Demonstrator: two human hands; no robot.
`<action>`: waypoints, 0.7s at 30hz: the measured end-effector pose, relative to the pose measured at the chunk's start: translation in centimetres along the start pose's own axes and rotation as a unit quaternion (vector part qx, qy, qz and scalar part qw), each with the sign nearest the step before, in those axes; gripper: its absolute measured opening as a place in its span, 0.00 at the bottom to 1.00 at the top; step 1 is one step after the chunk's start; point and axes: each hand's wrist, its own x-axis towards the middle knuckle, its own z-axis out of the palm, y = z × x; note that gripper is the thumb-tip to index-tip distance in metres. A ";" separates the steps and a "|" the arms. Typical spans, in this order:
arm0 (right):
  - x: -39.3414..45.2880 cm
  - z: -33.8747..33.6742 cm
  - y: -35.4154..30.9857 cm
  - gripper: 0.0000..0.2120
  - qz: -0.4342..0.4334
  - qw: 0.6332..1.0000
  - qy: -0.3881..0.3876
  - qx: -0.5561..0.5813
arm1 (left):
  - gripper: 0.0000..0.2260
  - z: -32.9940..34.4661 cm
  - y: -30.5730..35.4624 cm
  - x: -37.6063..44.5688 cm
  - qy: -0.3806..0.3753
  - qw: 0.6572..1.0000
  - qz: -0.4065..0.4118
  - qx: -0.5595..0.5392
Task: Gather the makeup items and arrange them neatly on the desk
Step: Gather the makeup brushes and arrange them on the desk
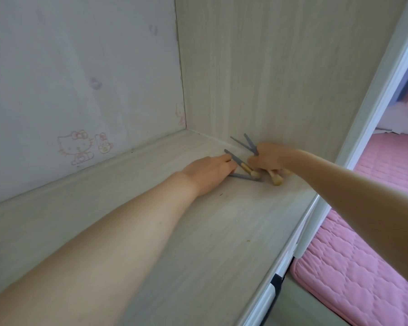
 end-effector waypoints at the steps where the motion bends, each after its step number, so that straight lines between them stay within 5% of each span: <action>1: 0.0 0.1 -0.2 0.14 0.003 1.000 0.014 0.016 | 0.07 0.1 -0.2 -0.5 -0.002 1.000 0.001 -0.004; 12: 0.5 2.2 -2.6 0.13 -0.020 1.000 0.017 -0.013 | 0.09 -1.0 -1.7 -6.6 -0.003 0.998 -0.058 0.028; 21: -1.5 1.9 -4.2 0.11 -0.018 0.999 0.030 0.022 | 0.12 -2.4 0.1 -11.8 0.129 0.989 -0.076 0.023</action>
